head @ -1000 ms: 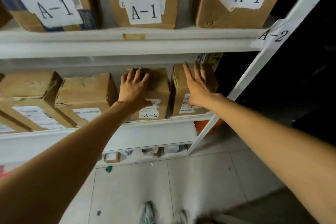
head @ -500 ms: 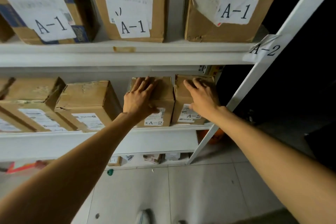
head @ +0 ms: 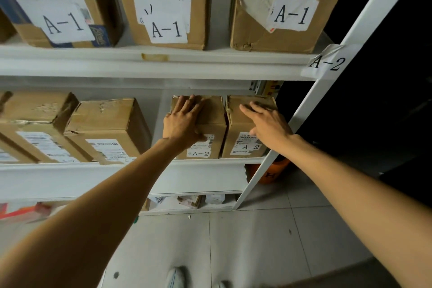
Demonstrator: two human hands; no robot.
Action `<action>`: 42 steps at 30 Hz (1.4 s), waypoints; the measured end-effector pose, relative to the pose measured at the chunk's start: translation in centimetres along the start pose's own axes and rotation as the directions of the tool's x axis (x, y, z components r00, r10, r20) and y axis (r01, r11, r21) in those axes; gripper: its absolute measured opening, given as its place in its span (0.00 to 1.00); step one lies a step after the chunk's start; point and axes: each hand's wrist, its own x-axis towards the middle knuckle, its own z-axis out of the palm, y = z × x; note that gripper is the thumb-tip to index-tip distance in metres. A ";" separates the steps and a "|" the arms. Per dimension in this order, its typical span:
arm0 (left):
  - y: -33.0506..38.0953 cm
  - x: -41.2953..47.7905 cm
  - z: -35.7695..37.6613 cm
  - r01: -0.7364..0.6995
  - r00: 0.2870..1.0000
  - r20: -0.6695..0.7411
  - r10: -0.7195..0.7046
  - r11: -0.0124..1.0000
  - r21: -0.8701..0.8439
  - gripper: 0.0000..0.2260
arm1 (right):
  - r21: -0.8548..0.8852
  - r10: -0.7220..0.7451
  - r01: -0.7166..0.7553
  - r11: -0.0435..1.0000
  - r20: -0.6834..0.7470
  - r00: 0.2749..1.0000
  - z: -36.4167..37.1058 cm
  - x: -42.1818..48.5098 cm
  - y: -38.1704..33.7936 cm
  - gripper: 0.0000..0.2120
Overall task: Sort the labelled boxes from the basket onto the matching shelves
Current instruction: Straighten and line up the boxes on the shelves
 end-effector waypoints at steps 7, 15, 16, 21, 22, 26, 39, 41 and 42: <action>0.0 -1.3 -0.9 0.166 0.967 -0.101 -0.232 0.884 -0.436 0.57 | 0.189 0.053 -0.037 0.981 -0.081 0.995 0.0 -1.5 -2.5 0.37; -0.3 -3.0 1.1 0.205 0.939 -0.064 -0.338 0.701 -0.683 0.41 | 0.257 0.079 -0.053 0.965 -0.093 0.993 1.8 -1.4 -5.4 0.39; -0.4 -3.0 1.2 0.190 0.948 -0.067 -0.310 0.725 -0.663 0.41 | 0.249 0.088 -0.066 0.966 -0.075 0.993 1.9 -1.4 -5.1 0.40; 1.6 -2.5 1.4 0.151 0.968 -0.059 -0.244 0.754 -0.640 0.40 | 0.240 0.139 -0.127 0.962 -0.035 0.990 2.0 -1.9 -3.5 0.42; 2.0 -2.4 1.5 0.151 0.968 -0.060 -0.244 0.755 -0.638 0.41 | 0.253 0.148 -0.137 0.958 -0.024 0.989 1.8 -2.0 -3.1 0.43; 1.8 -2.4 1.6 0.177 0.967 -0.031 -0.253 0.755 -0.632 0.43 | 0.269 0.138 -0.138 0.953 0.021 0.990 1.5 -2.1 -2.8 0.46; -6.0 -7.7 -4.8 0.101 0.984 -0.117 -0.131 0.967 -0.232 0.36 | 0.162 -0.100 0.127 0.979 -0.165 0.981 -0.7 -0.7 -11.9 0.39; -9.4 -8.7 -6.3 0.117 0.981 -0.140 -0.137 0.983 -0.141 0.36 | 0.189 -0.125 0.148 0.971 -0.129 0.984 -1.0 0.3 -15.1 0.36; -11.3 -9.3 -6.8 0.135 0.978 -0.147 -0.147 0.987 -0.088 0.36 | 0.212 -0.137 0.156 0.965 -0.102 0.985 -1.0 0.8 -16.6 0.35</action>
